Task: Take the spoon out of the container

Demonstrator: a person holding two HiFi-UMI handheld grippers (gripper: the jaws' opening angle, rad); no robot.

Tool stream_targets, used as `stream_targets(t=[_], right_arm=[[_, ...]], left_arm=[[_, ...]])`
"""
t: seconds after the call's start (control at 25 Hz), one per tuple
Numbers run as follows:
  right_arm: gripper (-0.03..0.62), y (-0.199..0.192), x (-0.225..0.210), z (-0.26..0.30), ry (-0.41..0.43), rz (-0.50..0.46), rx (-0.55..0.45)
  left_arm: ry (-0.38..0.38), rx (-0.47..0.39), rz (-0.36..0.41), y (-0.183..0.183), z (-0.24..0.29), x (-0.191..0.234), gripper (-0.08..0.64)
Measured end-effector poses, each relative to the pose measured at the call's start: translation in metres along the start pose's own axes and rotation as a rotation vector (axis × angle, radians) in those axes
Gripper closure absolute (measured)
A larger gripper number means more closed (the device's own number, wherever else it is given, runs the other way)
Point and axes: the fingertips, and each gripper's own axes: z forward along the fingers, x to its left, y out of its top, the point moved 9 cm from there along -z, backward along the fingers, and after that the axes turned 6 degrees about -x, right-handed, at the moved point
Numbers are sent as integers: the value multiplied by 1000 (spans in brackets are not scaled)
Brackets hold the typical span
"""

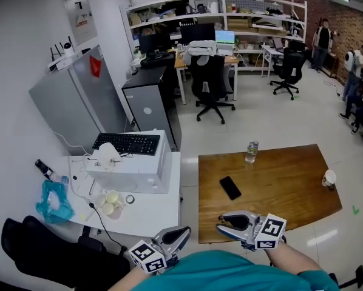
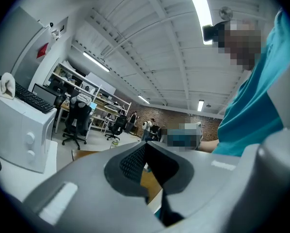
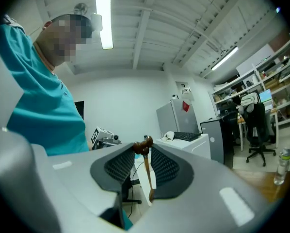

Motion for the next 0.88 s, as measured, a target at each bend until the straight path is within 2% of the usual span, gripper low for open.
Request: stream_targets(t=[0.24, 0.88], right_arm=[[489, -10, -11, 28, -41, 0, -26], [491, -14, -23, 53, -13, -33, 2]], left_arm=[[-17, -9, -16, -1, -15, 26, 563], [-9, -31, -5, -1, -22, 50, 563]])
